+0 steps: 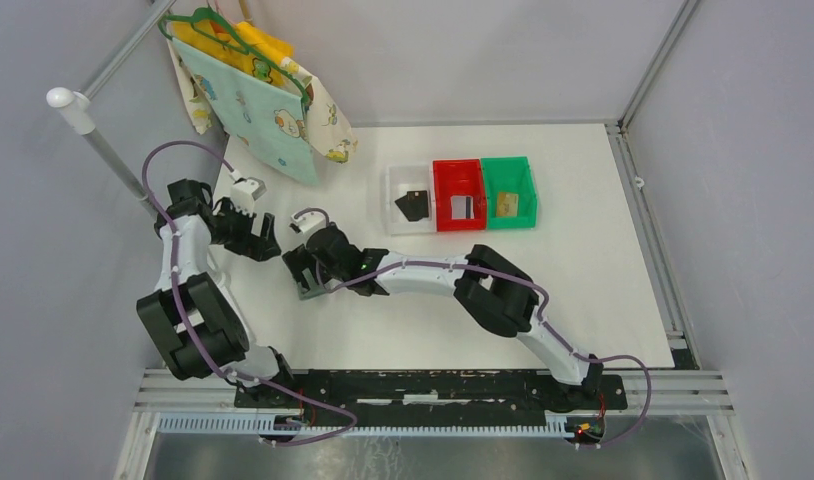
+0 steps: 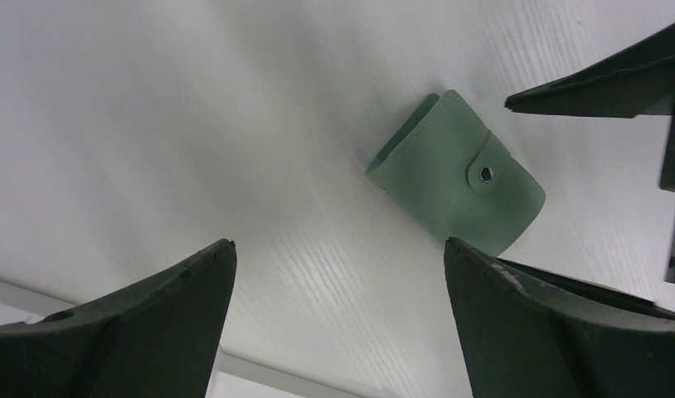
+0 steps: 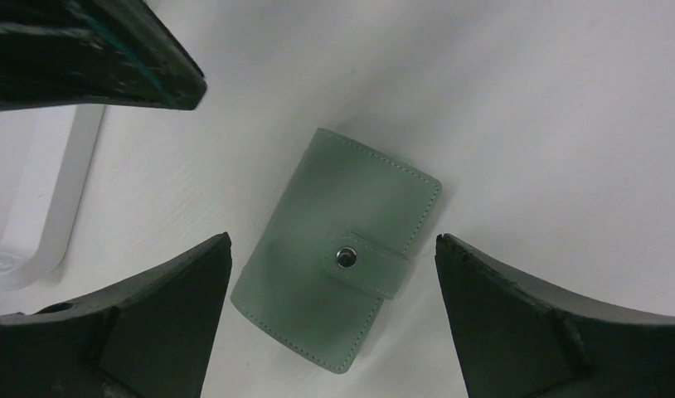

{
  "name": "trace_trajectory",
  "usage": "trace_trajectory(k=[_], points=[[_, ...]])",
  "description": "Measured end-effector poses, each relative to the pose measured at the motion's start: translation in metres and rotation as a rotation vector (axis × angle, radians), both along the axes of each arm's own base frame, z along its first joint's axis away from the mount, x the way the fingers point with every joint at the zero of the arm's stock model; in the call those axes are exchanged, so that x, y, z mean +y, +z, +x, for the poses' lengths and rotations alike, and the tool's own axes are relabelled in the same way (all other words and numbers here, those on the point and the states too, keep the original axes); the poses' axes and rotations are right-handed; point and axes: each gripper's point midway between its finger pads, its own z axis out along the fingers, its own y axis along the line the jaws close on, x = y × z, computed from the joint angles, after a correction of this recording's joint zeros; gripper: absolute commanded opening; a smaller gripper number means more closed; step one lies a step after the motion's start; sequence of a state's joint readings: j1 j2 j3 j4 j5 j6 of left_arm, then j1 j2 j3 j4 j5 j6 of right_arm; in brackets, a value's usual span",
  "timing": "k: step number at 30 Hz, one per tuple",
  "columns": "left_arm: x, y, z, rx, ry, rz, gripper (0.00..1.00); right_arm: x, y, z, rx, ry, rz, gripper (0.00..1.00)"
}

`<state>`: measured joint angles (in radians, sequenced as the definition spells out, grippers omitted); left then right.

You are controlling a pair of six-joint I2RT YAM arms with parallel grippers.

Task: Take the credit cards out of the card holder
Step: Pick up the card holder from the center of the board.

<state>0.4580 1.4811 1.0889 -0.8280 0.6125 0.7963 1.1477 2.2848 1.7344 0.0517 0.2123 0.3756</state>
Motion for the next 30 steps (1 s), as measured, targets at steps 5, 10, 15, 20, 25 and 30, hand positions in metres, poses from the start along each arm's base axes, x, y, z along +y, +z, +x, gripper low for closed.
trace_trajectory(k=[5,10,15,20,25,30], points=[[-0.003,0.010,-0.004,-0.031,-0.002,0.013,1.00,0.004,-0.028,-0.002,0.026,0.013,-0.051,0.98],[-0.004,0.008,-0.006,-0.022,-0.001,0.010,1.00,0.002,-0.041,-0.002,0.041,0.005,-0.074,0.98],[-0.004,0.008,-0.006,-0.021,0.004,0.006,1.00,0.006,-0.042,-0.006,0.032,0.004,-0.073,0.98],[-0.004,0.008,-0.006,-0.018,0.014,0.003,1.00,0.008,-0.042,-0.010,0.027,0.007,-0.072,0.98],[-0.004,0.008,-0.007,-0.018,0.014,0.004,1.00,0.009,-0.041,-0.012,0.008,-0.010,-0.077,0.98],[-0.004,0.009,-0.008,-0.024,0.015,0.008,1.00,0.008,-0.042,-0.014,-0.020,-0.058,-0.091,0.98]])
